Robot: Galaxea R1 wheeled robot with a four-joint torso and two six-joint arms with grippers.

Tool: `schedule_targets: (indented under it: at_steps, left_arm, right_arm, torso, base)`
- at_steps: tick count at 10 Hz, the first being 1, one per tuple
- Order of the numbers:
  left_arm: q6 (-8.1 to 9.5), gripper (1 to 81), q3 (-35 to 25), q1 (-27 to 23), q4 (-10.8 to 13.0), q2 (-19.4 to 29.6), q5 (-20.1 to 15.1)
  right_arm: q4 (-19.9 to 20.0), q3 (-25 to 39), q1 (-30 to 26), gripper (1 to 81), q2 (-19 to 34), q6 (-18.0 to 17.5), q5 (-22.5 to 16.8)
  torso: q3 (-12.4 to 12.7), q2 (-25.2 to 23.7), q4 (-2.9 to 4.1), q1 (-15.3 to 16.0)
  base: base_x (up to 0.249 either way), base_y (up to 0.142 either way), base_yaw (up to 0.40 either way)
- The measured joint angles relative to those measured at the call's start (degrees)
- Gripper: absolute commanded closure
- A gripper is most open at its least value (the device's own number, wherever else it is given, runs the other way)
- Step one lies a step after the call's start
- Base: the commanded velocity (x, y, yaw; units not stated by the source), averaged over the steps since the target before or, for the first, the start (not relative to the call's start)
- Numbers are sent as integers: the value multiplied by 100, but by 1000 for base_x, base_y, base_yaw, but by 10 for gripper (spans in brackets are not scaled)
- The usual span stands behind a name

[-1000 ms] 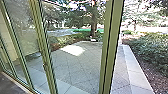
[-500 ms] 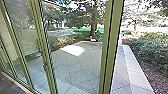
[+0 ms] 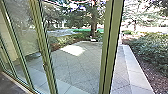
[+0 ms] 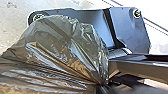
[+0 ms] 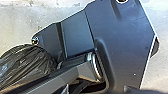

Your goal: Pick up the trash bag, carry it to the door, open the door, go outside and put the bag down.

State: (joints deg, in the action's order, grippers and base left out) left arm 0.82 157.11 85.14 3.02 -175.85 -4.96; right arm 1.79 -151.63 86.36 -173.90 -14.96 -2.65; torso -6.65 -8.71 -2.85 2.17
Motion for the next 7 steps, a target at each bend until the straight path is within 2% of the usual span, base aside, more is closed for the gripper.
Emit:
schedule_targets:
  at_steps: [3, 7]
  left_arm:
    - [-16, 811, 0, 0, 39, 21, -5]
    - [-16, 811, 0, 0, 41, 44, -21]
  right_arm:
    - [-6, 0, 30, 10, -20, 2, 4]
    - [-30, 0, 33, 10, -22, 0, 6]
  torso:
    - [0, 0, 0, 0]
    - [0, 0, 0, 0]
  base:
    - [0, 0, 0]
    - [0, 0, -151]
